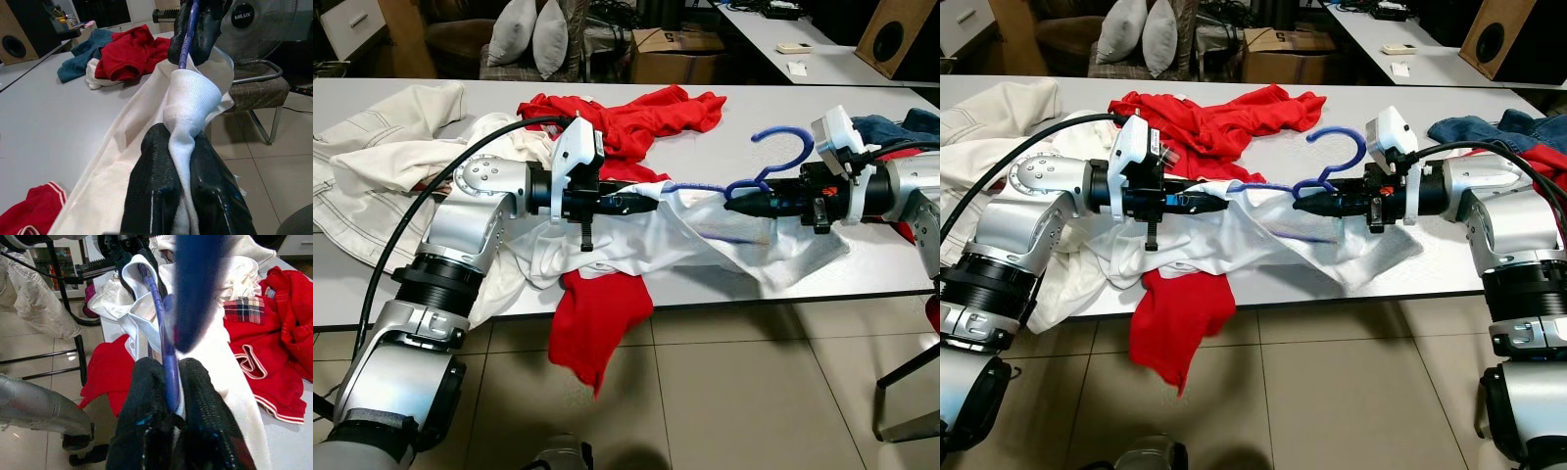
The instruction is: Hang hanger
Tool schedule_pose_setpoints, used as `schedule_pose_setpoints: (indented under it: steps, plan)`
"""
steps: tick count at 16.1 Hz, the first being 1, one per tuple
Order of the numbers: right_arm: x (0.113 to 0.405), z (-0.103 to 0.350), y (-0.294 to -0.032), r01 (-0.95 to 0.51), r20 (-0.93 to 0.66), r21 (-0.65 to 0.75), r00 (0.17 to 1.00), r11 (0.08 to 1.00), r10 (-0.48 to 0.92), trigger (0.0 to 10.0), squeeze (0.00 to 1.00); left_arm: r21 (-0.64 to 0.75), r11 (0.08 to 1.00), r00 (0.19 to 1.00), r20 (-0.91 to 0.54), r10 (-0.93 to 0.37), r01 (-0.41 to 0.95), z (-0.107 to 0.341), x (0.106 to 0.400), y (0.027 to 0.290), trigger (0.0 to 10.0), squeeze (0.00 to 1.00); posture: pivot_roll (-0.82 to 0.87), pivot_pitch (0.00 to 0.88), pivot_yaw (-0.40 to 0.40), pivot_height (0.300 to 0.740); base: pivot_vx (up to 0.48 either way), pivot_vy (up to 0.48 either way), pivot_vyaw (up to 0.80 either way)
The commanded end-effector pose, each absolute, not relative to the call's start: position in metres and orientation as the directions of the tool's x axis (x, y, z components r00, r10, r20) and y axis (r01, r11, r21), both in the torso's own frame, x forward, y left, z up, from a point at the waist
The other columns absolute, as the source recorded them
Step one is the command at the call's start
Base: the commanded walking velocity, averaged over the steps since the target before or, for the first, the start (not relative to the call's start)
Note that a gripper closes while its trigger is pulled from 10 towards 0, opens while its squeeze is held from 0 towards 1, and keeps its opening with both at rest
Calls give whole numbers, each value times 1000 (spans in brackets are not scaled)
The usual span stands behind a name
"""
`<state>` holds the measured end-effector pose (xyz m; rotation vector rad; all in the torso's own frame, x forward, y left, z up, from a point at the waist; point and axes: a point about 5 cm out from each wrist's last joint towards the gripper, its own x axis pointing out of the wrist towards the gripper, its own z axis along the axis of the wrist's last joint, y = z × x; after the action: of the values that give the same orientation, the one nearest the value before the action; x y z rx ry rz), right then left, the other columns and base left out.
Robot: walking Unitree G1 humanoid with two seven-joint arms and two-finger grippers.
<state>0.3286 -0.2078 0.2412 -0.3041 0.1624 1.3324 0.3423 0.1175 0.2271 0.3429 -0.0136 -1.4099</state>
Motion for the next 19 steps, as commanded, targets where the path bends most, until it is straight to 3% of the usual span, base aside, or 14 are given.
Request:
schedule_pose_setpoints:
  steps: [1,2,5,6,8,9,10,11,16,18,19]
  plan:
    - [327,244,-210,-968,-274,-132,241,212,931,0,0,252,95,145,-189,-971,963,232,340,112,7961,0,63,0,-39,740,0,0,0]
    - [327,244,-211,-968,-274,-132,244,215,930,0,0,245,97,146,-192,-970,965,232,340,113,10000,0,63,0,-37,740,0,0,0]
    - [326,245,-213,-966,-271,-135,250,221,929,0,0,209,96,133,-172,-976,973,234,340,113,10000,0,58,0,-31,740,0,0,0]
    - [325,247,-214,-964,-268,-143,257,225,928,0,0,192,89,119,-153,-981,977,237,340,115,10000,1000,55,0,-29,740,0,0,0]
    - [318,250,-221,-955,-261,-160,284,249,922,0,0,188,98,118,-95,-988,977,246,337,118,10000,1000,49,0,-22,740,0,0,0]
    - [312,250,-226,-948,-253,-168,308,272,917,0,0,219,150,164,-49,-985,964,250,338,120,10000,941,41,0,-15,740,0,0,0]
    - [308,250,-230,-940,-242,-167,331,297,912,0,0,208,172,179,-13,-984,963,253,337,123,10000,306,36,0,-12,740,0,0,0]
    - [303,249,-232,-935,-236,-165,345,313,908,0,0,197,174,176,7,-984,965,254,334,125,10000,0,26,0,-6,740,0,0,0]
    - [288,247,-234,-930,-244,-154,363,334,899,0,0,217,154,160,-10,-987,964,247,323,123,10000,0,8,0,-9,740,0,0,0]
    - [285,250,-234,-922,-243,-158,382,352,891,0,0,162,179,183,-9,-983,970,245,322,125,10000,0,17,0,-15,740,0,0,0]
    - [285,250,-234,-921,-243,-158,385,355,890,0,0,160,187,191,-14,-981,969,245,322,126,10000,804,19,0,-16,740,0,0,0]
